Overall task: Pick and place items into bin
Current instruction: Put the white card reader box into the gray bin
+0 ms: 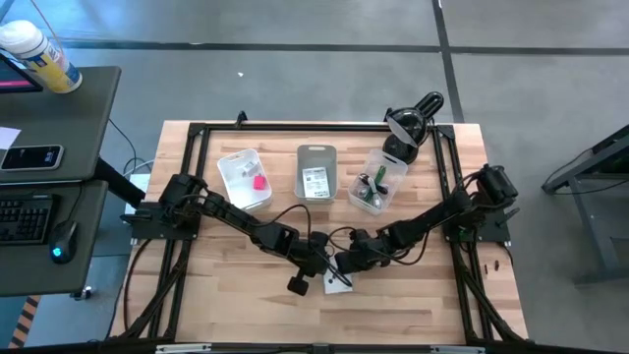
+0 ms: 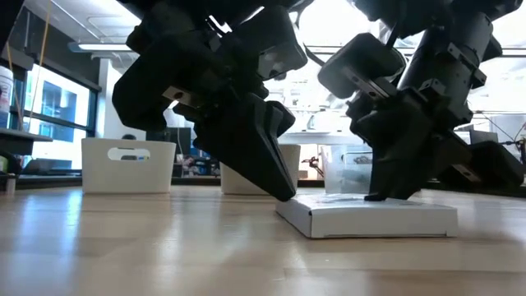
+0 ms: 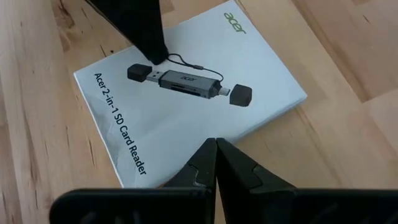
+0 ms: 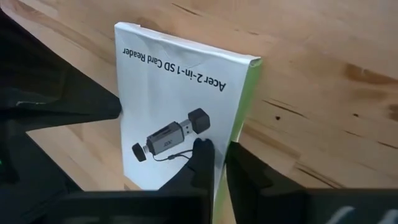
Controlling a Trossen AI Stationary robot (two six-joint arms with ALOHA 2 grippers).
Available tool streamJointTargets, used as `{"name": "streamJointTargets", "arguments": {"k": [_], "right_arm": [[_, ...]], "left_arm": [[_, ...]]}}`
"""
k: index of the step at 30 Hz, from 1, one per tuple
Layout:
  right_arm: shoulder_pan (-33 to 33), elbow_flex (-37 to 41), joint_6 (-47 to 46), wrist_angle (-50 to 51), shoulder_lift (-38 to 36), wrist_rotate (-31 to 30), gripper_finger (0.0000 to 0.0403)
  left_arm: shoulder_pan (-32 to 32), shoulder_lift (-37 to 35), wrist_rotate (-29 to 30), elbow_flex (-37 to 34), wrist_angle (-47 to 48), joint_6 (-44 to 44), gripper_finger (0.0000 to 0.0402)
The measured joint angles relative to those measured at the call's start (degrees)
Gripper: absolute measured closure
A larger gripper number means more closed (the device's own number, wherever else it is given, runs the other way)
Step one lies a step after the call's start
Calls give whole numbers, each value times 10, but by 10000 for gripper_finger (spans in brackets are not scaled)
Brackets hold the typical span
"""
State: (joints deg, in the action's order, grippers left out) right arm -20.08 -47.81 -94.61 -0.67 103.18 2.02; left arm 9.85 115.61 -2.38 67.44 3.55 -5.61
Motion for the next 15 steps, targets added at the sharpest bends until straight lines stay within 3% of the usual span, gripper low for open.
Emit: {"name": "streamJointTargets", "arguments": {"k": [15], "right_arm": [[0,0,32,69,-42,-17,402]], "left_arm": [[-2,1,15,0,-7,-2,402]]}}
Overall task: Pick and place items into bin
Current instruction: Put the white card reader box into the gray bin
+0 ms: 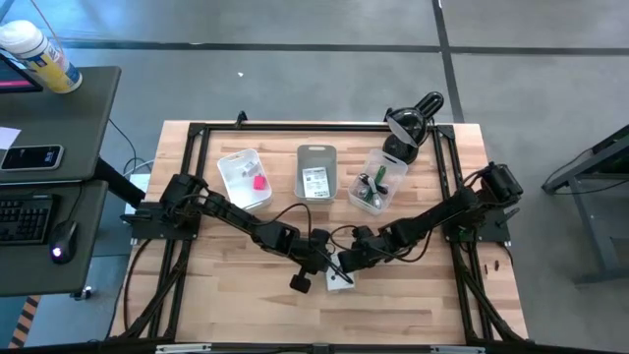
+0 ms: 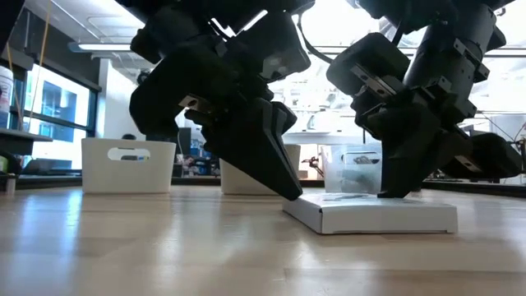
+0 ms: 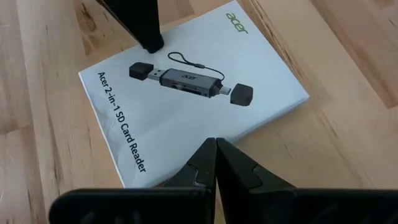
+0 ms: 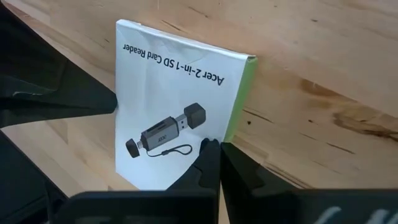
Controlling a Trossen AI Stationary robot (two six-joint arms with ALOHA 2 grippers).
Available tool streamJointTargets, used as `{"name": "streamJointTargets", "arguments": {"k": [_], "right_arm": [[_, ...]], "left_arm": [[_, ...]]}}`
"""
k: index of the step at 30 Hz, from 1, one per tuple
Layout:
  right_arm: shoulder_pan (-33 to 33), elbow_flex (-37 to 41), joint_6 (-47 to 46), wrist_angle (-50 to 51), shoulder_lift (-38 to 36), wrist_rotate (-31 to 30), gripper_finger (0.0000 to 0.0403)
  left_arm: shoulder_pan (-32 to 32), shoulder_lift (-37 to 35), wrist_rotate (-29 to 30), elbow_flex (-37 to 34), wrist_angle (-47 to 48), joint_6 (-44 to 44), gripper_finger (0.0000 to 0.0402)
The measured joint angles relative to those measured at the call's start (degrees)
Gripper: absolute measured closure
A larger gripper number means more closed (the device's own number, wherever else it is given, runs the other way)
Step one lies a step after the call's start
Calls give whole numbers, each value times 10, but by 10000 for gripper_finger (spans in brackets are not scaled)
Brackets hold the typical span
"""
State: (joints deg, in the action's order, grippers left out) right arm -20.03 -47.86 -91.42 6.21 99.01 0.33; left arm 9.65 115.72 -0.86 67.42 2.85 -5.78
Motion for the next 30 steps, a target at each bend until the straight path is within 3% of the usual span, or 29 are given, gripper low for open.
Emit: {"name": "streamJointTargets", "arguments": {"k": [19,25,30], "right_arm": [[-2,0,27,84,-75,-29,401],[-3,0,25,112,-55,3,390],[-3,0,19,64,-20,11,398]], "left_arm": [[0,-5,5,-1,14,1,401],[0,-8,-10,-1,6,-2,401],[1,-3,-17,0,6,-2,401]]}}
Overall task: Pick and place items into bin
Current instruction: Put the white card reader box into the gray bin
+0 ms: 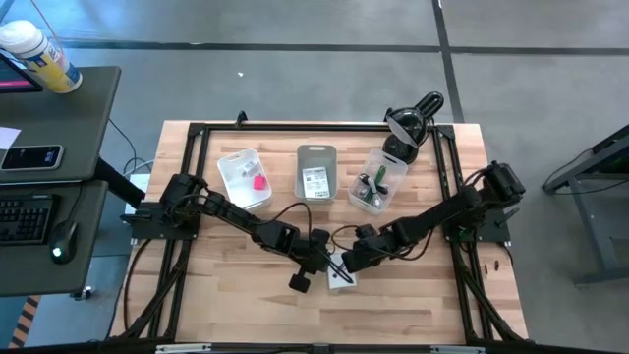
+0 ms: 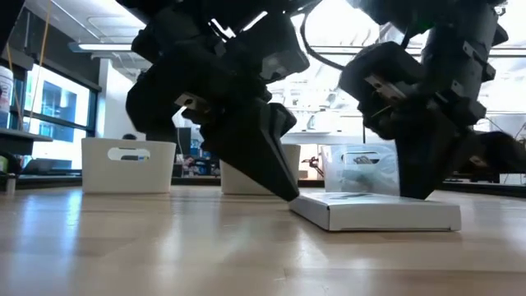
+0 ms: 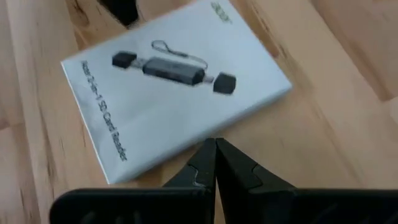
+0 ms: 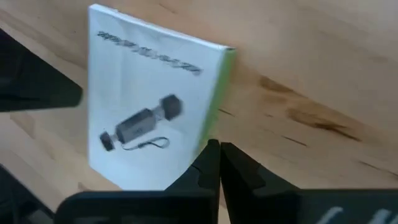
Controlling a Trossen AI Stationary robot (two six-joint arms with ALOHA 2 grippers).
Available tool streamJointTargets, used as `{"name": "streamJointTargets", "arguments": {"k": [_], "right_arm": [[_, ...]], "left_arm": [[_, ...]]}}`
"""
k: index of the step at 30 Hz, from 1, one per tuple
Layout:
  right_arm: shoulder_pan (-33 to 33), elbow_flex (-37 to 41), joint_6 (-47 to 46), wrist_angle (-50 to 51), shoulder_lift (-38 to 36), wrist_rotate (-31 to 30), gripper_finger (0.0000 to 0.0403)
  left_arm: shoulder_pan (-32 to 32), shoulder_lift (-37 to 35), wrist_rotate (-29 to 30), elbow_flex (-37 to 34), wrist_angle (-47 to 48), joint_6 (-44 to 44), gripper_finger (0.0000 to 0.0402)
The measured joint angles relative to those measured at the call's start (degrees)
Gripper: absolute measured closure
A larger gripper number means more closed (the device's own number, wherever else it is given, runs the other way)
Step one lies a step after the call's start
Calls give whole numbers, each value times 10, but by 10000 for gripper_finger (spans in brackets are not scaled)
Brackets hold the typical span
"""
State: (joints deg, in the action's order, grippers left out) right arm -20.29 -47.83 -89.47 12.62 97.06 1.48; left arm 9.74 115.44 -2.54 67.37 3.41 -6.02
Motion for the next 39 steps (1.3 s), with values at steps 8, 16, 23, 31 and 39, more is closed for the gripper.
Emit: {"name": "streamJointTargets", "arguments": {"k": [8,16,23,31,39], "right_arm": [[0,0,1,-37,27,11,401],[-1,-3,2,6,26,24,402],[-1,-1,13,-19,26,18,401],[0,1,44,-66,29,4,402],[-1,1,54,-91,29,9,402]], "left_arm": [[0,0,-6,0,-2,0,401],[0,-10,-9,1,-40,-1,401],[0,12,-29,3,-28,-2,401],[0,16,-32,3,-15,0,401],[0,16,-32,2,9,-10,402]]}}
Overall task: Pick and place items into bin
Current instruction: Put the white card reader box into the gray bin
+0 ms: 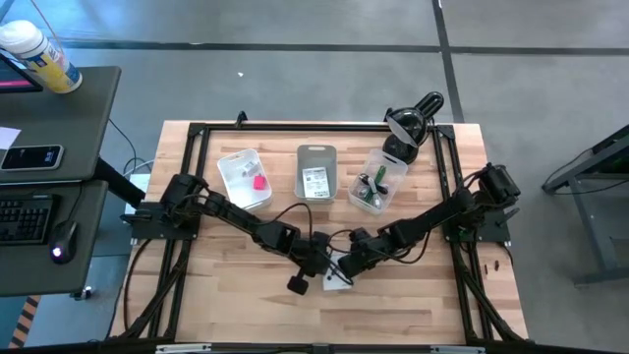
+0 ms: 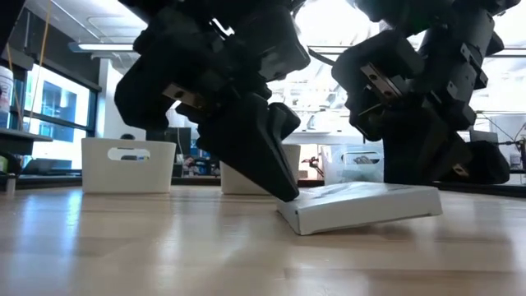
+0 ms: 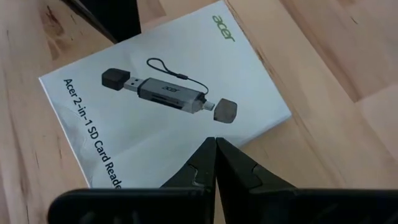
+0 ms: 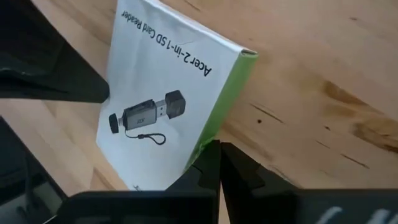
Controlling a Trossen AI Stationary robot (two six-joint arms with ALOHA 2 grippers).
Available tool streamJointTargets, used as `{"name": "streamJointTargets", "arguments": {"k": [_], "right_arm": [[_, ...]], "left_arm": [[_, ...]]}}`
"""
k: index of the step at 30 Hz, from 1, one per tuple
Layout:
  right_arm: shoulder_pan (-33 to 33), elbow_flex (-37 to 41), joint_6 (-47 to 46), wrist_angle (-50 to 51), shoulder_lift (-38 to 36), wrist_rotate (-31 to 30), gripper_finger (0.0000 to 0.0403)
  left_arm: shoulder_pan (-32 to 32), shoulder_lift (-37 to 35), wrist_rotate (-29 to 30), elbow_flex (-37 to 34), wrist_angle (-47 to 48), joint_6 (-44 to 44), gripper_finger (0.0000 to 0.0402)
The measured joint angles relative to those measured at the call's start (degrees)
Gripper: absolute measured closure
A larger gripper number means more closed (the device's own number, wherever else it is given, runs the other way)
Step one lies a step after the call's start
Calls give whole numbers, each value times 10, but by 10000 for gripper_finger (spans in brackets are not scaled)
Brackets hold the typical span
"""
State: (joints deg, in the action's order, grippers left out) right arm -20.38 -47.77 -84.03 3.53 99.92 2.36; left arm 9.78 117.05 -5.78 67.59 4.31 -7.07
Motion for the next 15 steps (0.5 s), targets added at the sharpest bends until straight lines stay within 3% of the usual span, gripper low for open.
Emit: {"name": "streamJointTargets", "arguments": {"k": [15], "right_arm": [[-7,-1,20,-22,0,37,398]], "left_arm": [[1,0,15,-1,11,-6,402]]}}
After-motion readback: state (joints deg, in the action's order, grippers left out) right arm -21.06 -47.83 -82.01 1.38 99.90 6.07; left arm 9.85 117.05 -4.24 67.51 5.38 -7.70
